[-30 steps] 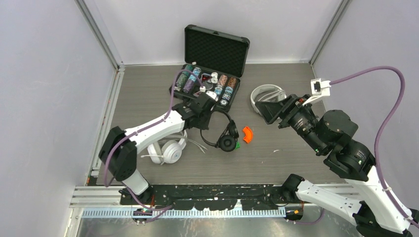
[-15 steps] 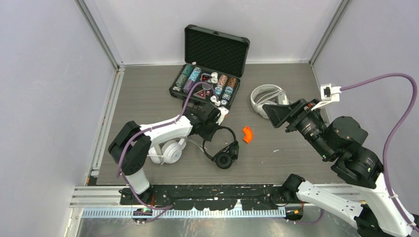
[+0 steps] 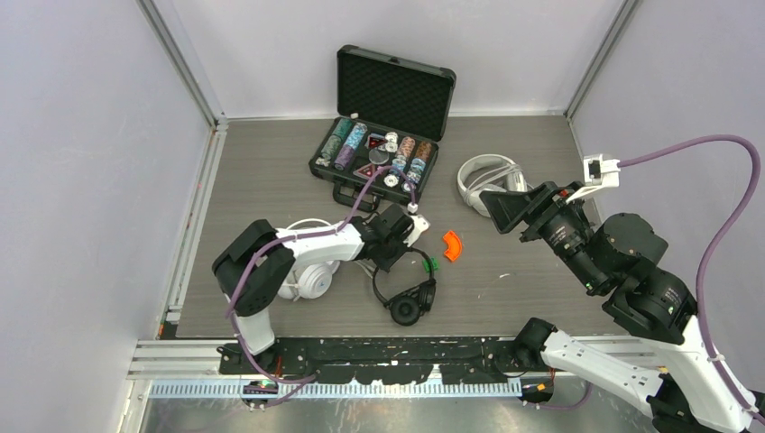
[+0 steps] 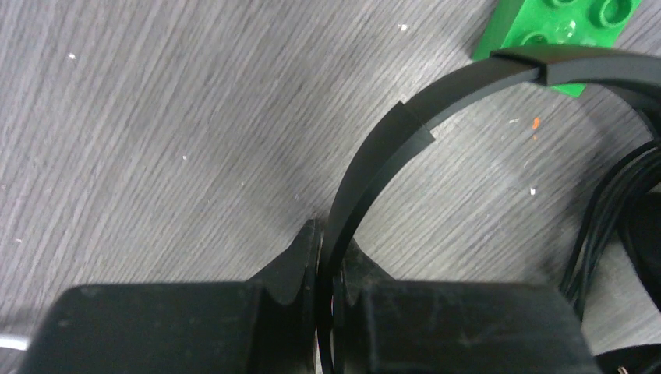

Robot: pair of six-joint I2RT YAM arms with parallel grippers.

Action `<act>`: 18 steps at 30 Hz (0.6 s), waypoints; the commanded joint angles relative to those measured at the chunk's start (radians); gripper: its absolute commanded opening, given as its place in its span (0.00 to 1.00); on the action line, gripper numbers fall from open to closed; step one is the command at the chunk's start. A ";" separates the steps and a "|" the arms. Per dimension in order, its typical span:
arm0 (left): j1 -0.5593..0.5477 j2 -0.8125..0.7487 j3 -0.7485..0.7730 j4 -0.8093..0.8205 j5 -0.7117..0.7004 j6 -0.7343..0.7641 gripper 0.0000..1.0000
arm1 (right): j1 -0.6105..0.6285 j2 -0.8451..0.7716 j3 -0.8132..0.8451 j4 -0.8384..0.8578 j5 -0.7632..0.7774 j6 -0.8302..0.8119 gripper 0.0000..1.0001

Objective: Wrap the headphones
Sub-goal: Reset both arms

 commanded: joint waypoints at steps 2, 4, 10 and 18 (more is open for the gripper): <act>-0.015 0.002 -0.015 0.056 -0.016 0.024 0.08 | 0.000 -0.010 -0.001 0.036 0.036 -0.023 0.71; -0.023 0.006 -0.022 0.059 -0.027 0.033 0.11 | 0.000 -0.011 -0.004 0.038 0.038 -0.024 0.71; -0.029 0.008 -0.021 0.045 -0.027 0.036 0.26 | 0.000 -0.009 -0.011 0.043 0.036 -0.026 0.71; -0.030 -0.092 0.046 -0.033 -0.017 0.011 0.41 | -0.001 -0.005 -0.049 0.047 0.027 -0.025 0.71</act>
